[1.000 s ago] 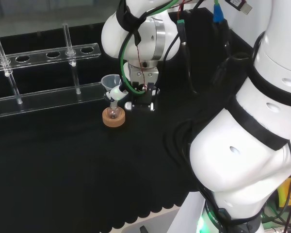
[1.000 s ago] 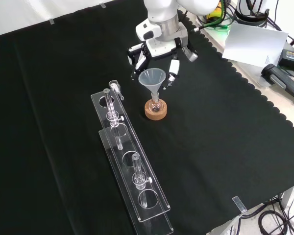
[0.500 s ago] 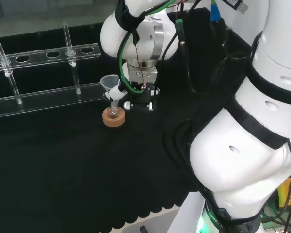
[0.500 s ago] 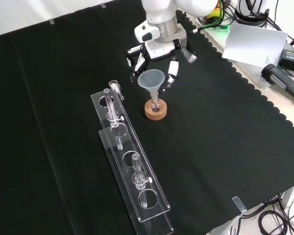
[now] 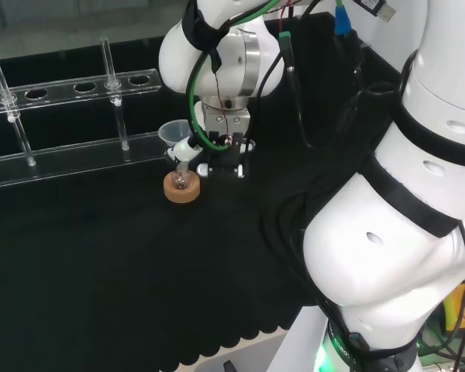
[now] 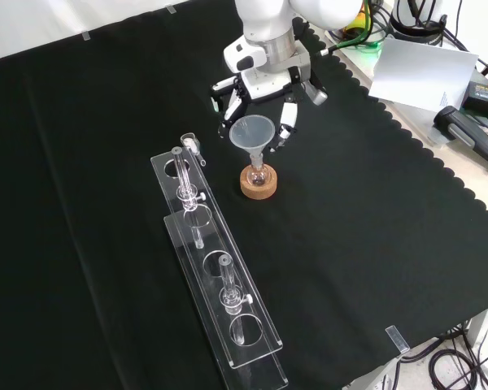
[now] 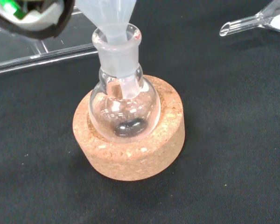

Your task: Place the funnel on the round-bottom flask.

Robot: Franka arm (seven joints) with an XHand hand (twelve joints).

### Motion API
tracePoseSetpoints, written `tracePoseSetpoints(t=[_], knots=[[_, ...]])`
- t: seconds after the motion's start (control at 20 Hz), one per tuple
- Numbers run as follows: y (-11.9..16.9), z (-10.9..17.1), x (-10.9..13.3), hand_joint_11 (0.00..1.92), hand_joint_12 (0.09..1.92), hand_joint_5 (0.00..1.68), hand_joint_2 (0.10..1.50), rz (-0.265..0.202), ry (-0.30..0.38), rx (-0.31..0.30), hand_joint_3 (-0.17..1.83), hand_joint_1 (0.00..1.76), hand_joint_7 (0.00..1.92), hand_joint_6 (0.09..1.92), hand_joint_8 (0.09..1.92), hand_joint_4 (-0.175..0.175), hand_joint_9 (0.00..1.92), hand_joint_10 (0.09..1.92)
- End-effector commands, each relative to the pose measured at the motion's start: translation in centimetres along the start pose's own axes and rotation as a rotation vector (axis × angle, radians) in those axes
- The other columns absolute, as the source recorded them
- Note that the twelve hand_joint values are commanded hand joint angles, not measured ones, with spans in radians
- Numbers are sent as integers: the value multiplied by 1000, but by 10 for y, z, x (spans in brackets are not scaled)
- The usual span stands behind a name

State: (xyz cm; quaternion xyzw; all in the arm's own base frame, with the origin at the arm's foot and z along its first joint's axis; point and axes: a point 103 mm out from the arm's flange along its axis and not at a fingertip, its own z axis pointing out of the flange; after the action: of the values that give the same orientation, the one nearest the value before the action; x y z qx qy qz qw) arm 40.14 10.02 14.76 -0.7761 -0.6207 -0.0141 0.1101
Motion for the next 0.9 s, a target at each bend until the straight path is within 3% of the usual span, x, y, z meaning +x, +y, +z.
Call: tracePoseSetpoints(t=[0.05, 0.2, 0.9], knots=[[-10, 5, 9, 0, 1378, 738, 552, 31, 1, -15, 602, 794, 1115, 259, 284, -8, 1003, 205], [-4, 1, -2, 0, 1378, 736, 551, 36, 22, 5, 603, 793, 1115, 262, 284, -8, 1003, 204], [-13, 9, 3, 0, 1347, 620, 520, 7, 9, 34, 520, 629, 991, 249, 246, -11, 975, 189]])
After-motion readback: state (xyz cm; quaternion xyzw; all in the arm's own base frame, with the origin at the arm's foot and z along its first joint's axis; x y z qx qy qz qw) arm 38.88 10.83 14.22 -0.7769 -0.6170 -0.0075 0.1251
